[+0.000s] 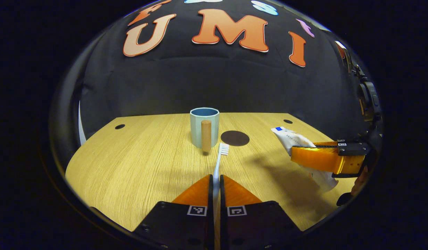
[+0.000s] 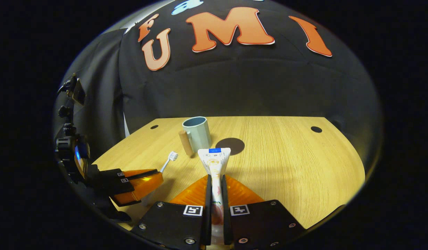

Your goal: Put the toothbrush and toothpaste on the desktop into the cup, then pick up the cup and place it on the coaster on the desktop.

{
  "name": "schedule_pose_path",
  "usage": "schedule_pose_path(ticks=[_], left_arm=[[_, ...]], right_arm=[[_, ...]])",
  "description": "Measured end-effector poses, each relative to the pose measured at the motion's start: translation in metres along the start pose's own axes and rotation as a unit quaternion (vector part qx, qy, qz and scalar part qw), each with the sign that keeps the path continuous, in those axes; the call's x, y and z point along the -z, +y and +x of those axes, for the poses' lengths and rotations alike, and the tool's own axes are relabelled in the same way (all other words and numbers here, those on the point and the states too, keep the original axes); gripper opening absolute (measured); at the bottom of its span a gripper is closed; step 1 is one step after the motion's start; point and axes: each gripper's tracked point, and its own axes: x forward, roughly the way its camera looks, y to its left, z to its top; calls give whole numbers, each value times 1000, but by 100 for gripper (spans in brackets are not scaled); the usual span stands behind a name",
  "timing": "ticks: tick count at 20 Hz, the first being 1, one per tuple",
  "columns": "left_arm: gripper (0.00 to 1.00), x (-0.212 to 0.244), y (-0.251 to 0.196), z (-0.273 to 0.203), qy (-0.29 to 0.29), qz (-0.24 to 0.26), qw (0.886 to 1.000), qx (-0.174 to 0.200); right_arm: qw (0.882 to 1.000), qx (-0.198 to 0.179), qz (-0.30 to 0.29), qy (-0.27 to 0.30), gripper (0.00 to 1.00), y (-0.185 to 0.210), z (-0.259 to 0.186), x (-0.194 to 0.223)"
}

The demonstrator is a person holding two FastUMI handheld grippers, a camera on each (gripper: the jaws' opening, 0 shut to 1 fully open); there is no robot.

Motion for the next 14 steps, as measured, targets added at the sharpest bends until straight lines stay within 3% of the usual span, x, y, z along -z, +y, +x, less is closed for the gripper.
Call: schedule_pose_path(ticks=[14], left_arm=[[6, -116, 24, 10, -134, -36, 990, -2]], right_arm=[[995, 2, -4, -96, 14, -11, 5, -86]])
